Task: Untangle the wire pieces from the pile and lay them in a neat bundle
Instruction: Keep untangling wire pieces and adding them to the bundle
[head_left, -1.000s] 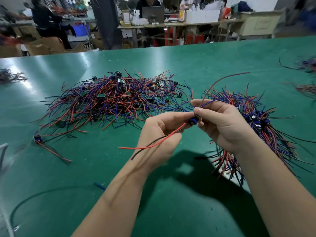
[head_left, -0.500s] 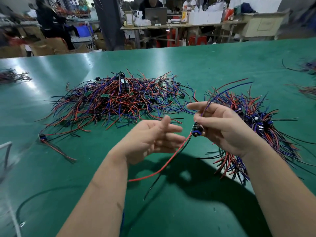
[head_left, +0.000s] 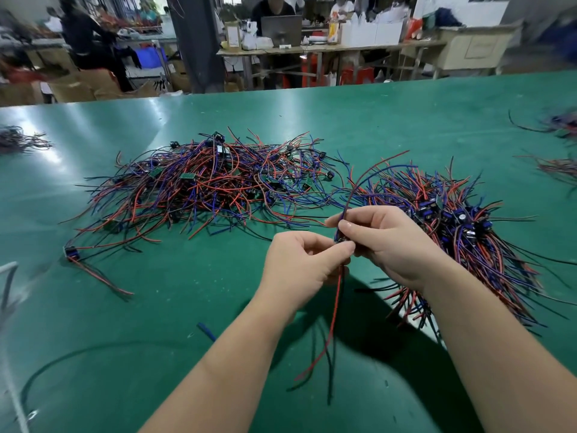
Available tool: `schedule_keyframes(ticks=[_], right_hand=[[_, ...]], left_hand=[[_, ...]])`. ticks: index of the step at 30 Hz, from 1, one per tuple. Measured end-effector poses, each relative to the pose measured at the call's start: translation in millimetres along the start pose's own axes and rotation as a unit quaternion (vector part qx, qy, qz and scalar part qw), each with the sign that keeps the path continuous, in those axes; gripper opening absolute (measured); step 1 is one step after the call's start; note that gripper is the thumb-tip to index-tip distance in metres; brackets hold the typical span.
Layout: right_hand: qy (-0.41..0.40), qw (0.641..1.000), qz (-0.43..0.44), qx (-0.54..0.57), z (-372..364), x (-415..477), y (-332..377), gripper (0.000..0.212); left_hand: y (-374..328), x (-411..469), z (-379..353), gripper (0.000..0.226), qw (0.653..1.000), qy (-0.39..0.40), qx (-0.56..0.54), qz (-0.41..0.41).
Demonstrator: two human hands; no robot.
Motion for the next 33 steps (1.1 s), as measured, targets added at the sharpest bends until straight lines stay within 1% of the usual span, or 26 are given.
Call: schedule_keyframes(ticks=[3,6,9,11,15,19,25,29,33], right_hand=[[-0.015,1.000,-0.005,-0.004,0,1,-1,0.023],[-0.038,0.999,0.000,-0.025,0,3,-2,0.025],[-0.078,0.996,-0.003,-0.040,3,3,-5,0.030],[-0.105,0.994,-0.007,-0.014,9,2,-6,0.033],[-0.168,0.982,-0.016,0.081,33,-2,-3,0.032],[-0.215,0.966,-0.020,0.141,55,-5,-1,0.029],[-0.224,0.954,0.008,0.199,67,-9,2,0.022],[-0.253,0.942,0.013,0.221,72,-12,0,0.016],[-0.275,0.934,0.013,0.228,71,-14,0,0.018]], left_hand=[[0,1,1,0.018,1.000,-0.001,0.008,0.000],[-1,2,2,0.018,0.999,0.022,0.036,0.008],[0,1,1,0.016,0.997,0.045,0.061,0.018],[1,-1,-2,0.014,0.994,0.072,0.082,0.031],[1,-7,-11,0.014,0.982,0.143,0.106,0.056],[6,-12,-19,0.016,0.973,0.179,0.130,0.071],[11,-10,-16,0.017,0.971,0.173,0.142,0.081],[10,-8,-11,0.018,0.969,0.159,0.170,0.079],[9,-8,-8,0.017,0.969,0.159,0.171,0.079]])
Point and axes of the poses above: each hand's wrist, its own x-axis towards the middle knuckle, its own z-axis out of the back of the hand, y = z × x, the point moved 9 cm from there along x, towards the middle knuckle, and after that the axes turned 5 degrees about y, right-handed, at the moved point
